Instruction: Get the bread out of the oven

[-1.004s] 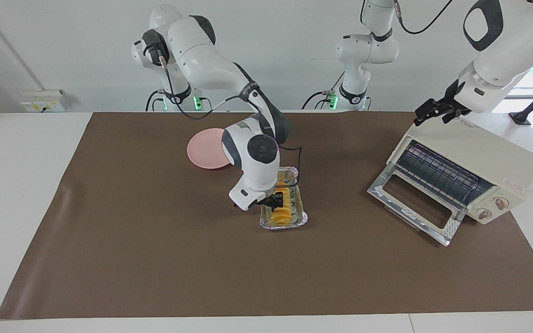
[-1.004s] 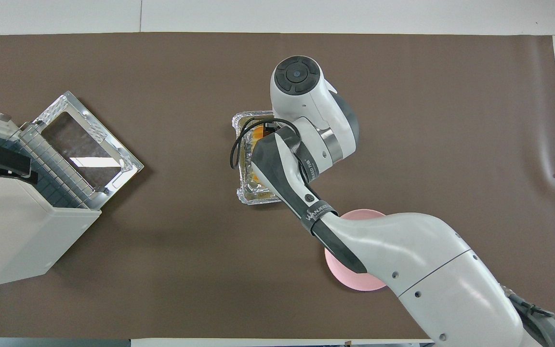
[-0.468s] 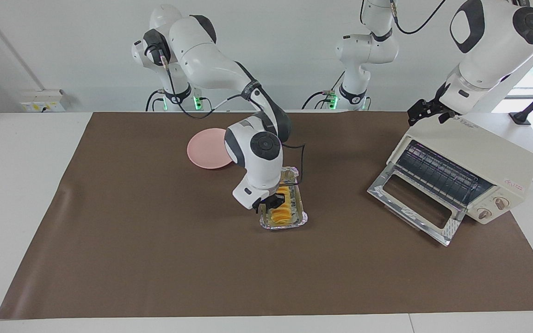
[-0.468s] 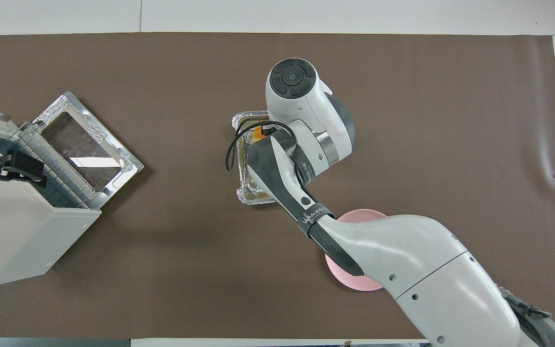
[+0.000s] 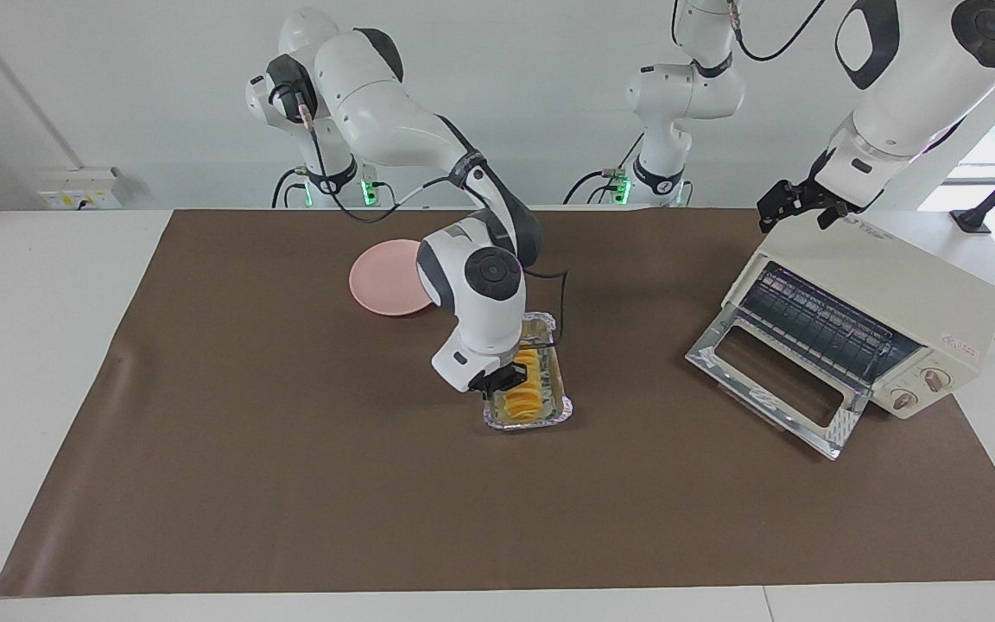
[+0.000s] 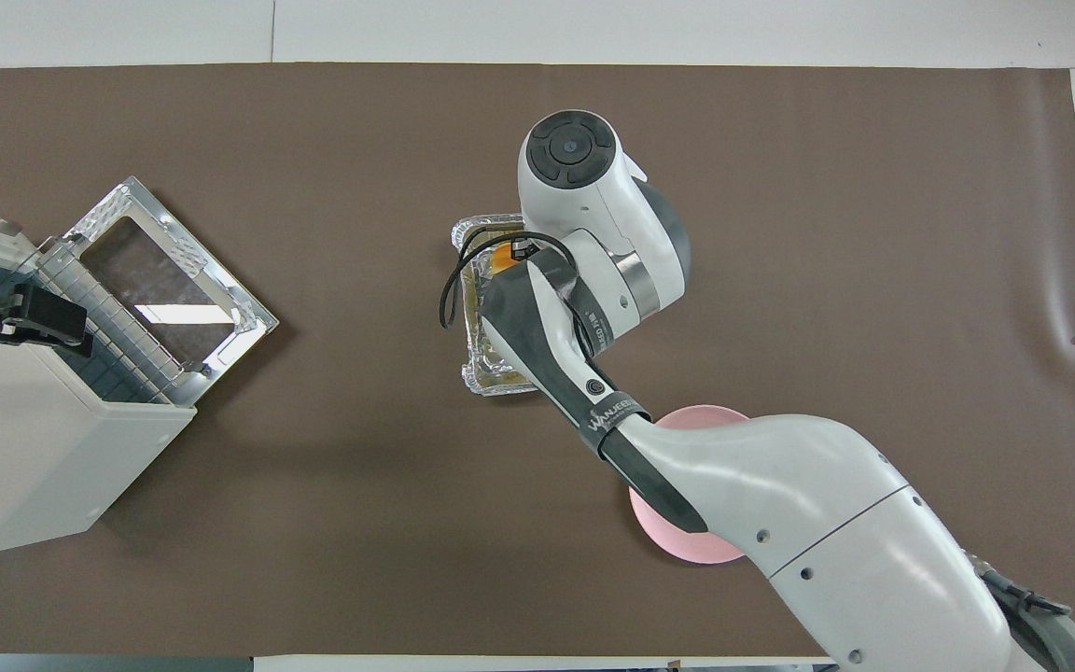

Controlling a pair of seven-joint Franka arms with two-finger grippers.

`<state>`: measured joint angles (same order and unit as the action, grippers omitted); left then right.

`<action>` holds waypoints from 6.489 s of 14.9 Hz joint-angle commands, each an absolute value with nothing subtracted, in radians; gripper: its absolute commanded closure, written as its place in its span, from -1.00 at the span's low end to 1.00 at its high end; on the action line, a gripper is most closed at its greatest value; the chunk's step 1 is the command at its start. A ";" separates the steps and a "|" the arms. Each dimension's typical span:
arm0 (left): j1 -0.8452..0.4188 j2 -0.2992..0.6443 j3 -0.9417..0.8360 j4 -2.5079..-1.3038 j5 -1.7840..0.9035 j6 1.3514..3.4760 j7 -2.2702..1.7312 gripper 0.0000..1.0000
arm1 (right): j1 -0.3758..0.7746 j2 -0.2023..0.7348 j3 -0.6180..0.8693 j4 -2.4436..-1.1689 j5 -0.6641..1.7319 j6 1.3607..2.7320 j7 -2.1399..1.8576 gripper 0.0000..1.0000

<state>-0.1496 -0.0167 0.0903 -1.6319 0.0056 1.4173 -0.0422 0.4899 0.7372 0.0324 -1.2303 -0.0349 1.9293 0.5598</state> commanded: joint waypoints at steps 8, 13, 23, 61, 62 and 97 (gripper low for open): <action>-0.146 -0.029 0.084 -1.635 0.014 1.411 -0.038 -1.00 | 0.235 0.621 0.061 -1.147 0.046 1.709 0.335 1.00; -0.138 -0.038 0.087 -1.644 0.003 1.410 -0.032 -1.00 | 0.138 0.586 0.051 -1.270 0.043 1.736 0.129 1.00; -0.143 -0.043 0.087 -1.643 0.006 1.408 -0.041 -1.00 | 0.092 0.592 0.049 -1.387 0.040 1.864 0.141 1.00; -0.138 -0.043 0.089 -1.643 0.006 1.408 -0.043 -1.00 | 0.196 0.506 0.046 -1.663 -0.008 2.129 0.324 0.99; -0.138 -0.043 0.089 -1.643 0.006 1.408 -0.041 -1.00 | 0.195 0.506 0.046 -1.655 -0.008 2.119 0.325 1.00; -0.138 -0.043 0.089 -1.643 0.006 1.408 -0.041 -1.00 | 0.379 -0.195 0.051 -2.488 0.067 2.246 0.446 1.00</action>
